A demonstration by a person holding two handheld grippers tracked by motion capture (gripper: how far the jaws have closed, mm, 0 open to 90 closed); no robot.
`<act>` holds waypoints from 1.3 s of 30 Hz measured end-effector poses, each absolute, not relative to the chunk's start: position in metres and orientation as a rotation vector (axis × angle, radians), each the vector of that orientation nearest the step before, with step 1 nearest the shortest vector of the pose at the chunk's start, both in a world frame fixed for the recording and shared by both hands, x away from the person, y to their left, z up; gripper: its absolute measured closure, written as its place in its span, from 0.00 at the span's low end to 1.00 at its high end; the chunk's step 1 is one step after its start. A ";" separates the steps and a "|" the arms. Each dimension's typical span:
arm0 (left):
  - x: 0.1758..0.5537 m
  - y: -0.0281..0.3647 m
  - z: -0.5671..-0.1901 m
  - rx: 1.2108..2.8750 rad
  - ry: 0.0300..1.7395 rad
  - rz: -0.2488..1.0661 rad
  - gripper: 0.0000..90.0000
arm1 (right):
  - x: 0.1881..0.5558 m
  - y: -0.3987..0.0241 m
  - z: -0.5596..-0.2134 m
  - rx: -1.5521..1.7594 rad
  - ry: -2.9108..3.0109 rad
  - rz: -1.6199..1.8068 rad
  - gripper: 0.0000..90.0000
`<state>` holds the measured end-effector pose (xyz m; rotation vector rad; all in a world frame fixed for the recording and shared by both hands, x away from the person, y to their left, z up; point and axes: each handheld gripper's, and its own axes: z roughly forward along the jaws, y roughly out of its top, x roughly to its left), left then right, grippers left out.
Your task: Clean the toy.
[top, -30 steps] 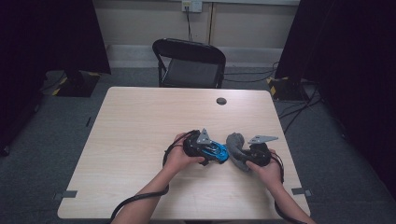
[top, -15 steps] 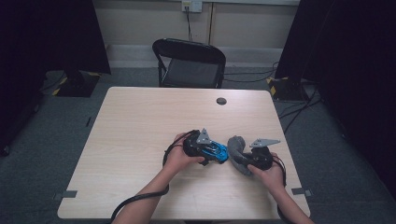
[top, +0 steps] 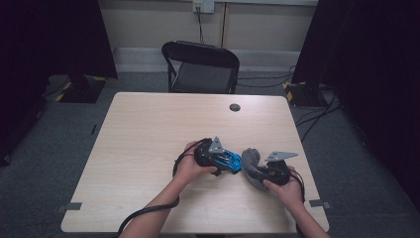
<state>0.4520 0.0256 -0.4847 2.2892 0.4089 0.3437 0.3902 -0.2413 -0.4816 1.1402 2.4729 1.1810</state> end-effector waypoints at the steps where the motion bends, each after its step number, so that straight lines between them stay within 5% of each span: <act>1: 0.452 0.026 -0.485 2.288 0.408 0.345 0.17 | 0.389 -0.241 -0.482 1.139 2.474 1.183 0.81; 39: 0.450 0.026 -0.486 2.281 0.407 0.354 0.17 | 0.367 -0.222 -0.481 1.070 2.568 1.206 0.81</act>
